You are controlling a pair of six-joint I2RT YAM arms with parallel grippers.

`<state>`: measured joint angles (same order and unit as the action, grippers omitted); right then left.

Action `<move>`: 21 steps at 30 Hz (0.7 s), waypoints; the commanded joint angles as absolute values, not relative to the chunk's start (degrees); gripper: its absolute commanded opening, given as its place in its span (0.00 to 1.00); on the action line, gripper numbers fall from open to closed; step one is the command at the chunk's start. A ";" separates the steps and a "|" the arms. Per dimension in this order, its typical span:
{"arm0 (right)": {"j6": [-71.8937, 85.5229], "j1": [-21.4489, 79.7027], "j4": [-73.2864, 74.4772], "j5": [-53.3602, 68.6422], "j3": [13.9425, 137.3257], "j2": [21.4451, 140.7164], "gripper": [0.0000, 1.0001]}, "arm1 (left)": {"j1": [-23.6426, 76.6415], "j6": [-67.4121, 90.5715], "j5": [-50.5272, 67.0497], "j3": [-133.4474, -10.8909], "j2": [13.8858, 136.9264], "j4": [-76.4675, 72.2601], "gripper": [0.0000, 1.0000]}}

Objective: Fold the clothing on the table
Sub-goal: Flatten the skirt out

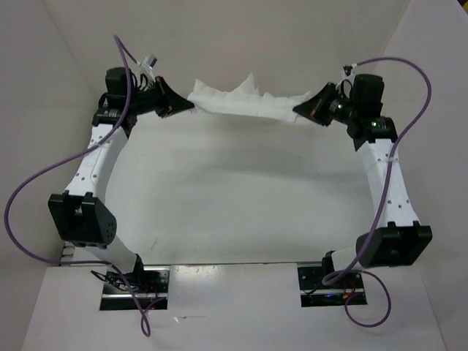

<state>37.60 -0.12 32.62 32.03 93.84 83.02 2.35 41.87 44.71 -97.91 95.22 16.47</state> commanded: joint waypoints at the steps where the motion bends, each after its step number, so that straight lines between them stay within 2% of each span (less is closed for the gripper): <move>1: 34.80 -2.20 34.98 25.75 77.65 79.82 0.00 | 0.26 39.11 35.24 -80.64 90.03 15.74 0.00; 3: 35.41 -0.71 36.55 26.36 65.21 77.44 0.00 | 1.58 39.11 34.02 -72.29 88.51 16.43 0.00; 4: 36.03 -0.70 37.61 26.37 61.56 77.43 0.00 | 1.58 39.63 34.01 -64.42 87.98 16.96 0.00; 8: 36.91 0.61 45.07 28.91 45.13 77.43 0.00 | 3.69 38.42 34.54 -50.49 88.50 20.91 0.00; 13: 37.71 1.93 51.31 28.04 40.69 72.77 0.00 | 5.89 34.55 37.26 -45.18 91.58 24.96 0.00; 21: 36.12 1.93 55.55 26.89 41.22 70.14 0.00 | 5.89 33.22 37.88 -46.32 88.43 29.17 0.00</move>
